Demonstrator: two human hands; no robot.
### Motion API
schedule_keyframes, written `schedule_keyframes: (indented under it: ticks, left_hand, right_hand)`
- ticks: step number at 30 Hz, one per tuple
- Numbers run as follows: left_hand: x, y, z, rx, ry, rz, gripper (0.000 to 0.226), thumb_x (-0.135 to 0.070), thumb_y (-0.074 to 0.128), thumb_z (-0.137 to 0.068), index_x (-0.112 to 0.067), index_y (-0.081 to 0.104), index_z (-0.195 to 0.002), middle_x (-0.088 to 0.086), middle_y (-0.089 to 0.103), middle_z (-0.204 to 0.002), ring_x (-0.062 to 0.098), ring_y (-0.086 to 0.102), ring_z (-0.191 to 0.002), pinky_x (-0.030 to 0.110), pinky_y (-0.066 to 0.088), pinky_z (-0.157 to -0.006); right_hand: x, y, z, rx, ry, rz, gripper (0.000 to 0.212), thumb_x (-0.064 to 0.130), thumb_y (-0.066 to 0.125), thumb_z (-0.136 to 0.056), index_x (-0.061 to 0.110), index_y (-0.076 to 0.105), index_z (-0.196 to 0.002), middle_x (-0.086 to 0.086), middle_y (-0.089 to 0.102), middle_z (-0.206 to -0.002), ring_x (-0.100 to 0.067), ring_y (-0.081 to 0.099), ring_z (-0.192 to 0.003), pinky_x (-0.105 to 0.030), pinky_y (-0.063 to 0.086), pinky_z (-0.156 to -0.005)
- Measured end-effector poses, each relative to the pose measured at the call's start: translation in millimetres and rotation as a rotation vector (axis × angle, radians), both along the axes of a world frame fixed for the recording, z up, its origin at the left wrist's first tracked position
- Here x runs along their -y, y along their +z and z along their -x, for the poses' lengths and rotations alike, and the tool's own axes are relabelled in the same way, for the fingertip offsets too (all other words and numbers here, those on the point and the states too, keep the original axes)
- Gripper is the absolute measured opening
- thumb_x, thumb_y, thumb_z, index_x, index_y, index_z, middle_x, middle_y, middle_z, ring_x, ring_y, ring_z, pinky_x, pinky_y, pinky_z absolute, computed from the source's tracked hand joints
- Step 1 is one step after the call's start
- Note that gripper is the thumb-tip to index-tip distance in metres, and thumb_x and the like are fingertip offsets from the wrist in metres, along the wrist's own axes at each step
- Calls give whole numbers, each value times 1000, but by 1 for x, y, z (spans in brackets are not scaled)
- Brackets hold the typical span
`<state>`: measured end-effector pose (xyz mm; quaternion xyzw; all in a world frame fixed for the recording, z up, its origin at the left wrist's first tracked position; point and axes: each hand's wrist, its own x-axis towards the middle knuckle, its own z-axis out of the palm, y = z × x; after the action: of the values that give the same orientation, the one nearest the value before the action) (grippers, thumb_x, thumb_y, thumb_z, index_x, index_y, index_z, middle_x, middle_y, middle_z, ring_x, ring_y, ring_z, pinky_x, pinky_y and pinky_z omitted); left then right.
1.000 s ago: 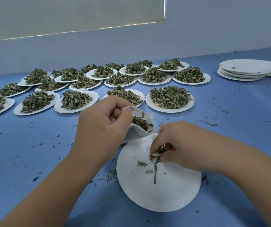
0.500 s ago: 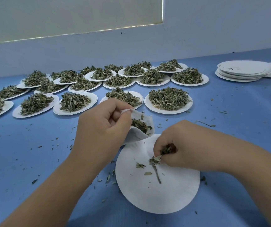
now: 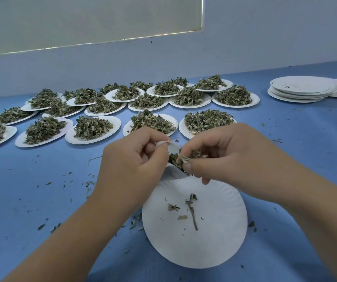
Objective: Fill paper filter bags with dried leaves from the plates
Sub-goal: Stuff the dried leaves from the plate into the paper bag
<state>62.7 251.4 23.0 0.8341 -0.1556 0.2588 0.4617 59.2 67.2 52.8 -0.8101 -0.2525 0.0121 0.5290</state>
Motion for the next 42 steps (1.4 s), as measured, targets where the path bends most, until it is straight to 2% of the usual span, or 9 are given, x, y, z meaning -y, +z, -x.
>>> schedule_keyframes:
  ticks: [7, 11, 15, 18, 23, 30, 33, 38, 42]
  left_hand:
    - [4, -4, 1, -30, -36, -4, 13, -25, 57, -81, -31, 69, -80, 4, 51, -59, 11, 39, -47, 14, 31, -45]
    - [8, -4, 0, -62, -29, 29, 14, -25, 58, -80, -32, 69, -77, 0, 51, -56, 4, 39, -47, 13, 31, -45]
    - [9, -3, 2, -87, -26, 79, 25, -11, 64, -86, -33, 71, -75, -8, 54, -53, 2, 43, -46, 9, 32, -44]
    - [12, -1, 3, -109, -29, 105, 21, -12, 63, -82, -30, 72, -74, 0, 59, -57, 2, 44, -47, 12, 34, -45]
    - [14, 0, 4, -144, -32, 121, 17, -15, 61, -81, -27, 71, -73, -4, 57, -54, 2, 43, -45, 10, 33, -44]
    - [10, 1, 4, -132, -17, 129, 23, -12, 62, -84, -29, 71, -72, -4, 56, -55, 1, 43, -45, 9, 31, -44]
    - [9, 1, 2, -154, -32, 123, 23, -11, 63, -86, -28, 71, -72, 0, 56, -56, 1, 42, -46, 12, 33, -45]
    - [10, 2, 1, -175, -61, 153, 21, -11, 64, -84, -28, 72, -73, 5, 60, -57, 1, 39, -43, 12, 32, -43]
    - [9, 3, 1, -170, -79, 186, 22, -9, 63, -85, -26, 73, -75, 1, 57, -53, 1, 40, -41, 10, 31, -42]
  right_hand:
    - [-11, -12, -3, 98, -200, 142, 12, 22, 71, -79, 33, 74, -77, 9, 64, -60, -10, 55, -51, -15, 41, -47]
    - [-16, -18, -4, 185, -261, 207, 16, 23, 74, -78, 34, 66, -85, 13, 61, -67, 2, 53, -67, -14, 44, -61]
    - [-16, -21, -4, 226, -296, 182, 25, 29, 78, -74, 30, 54, -79, 10, 61, -68, -1, 53, -68, -20, 46, -64]
    - [-18, -21, -2, 330, -317, 226, 16, 32, 77, -76, 27, 62, -74, 10, 60, -66, -7, 54, -68, -27, 44, -60]
    - [-20, -19, -3, 326, -247, 312, 1, 27, 72, -82, 26, 72, -81, 11, 65, -72, -4, 56, -71, -23, 45, -63]
    - [-16, -17, 1, 214, -240, 126, 29, 16, 78, -75, 32, 56, -85, 11, 64, -76, -3, 61, -68, -21, 50, -67]
    - [-19, -19, 2, 309, -215, 174, 25, 15, 76, -77, 31, 61, -90, 13, 63, -78, -4, 60, -75, -22, 48, -70]
    - [-22, -22, -1, 533, -248, 218, 11, 9, 75, -77, 19, 72, -75, 10, 60, -68, -8, 53, -71, -22, 44, -65]
    - [-18, -20, -1, 466, -190, 238, 12, 12, 73, -82, 23, 77, -86, 8, 66, -79, -6, 57, -78, -26, 47, -72]
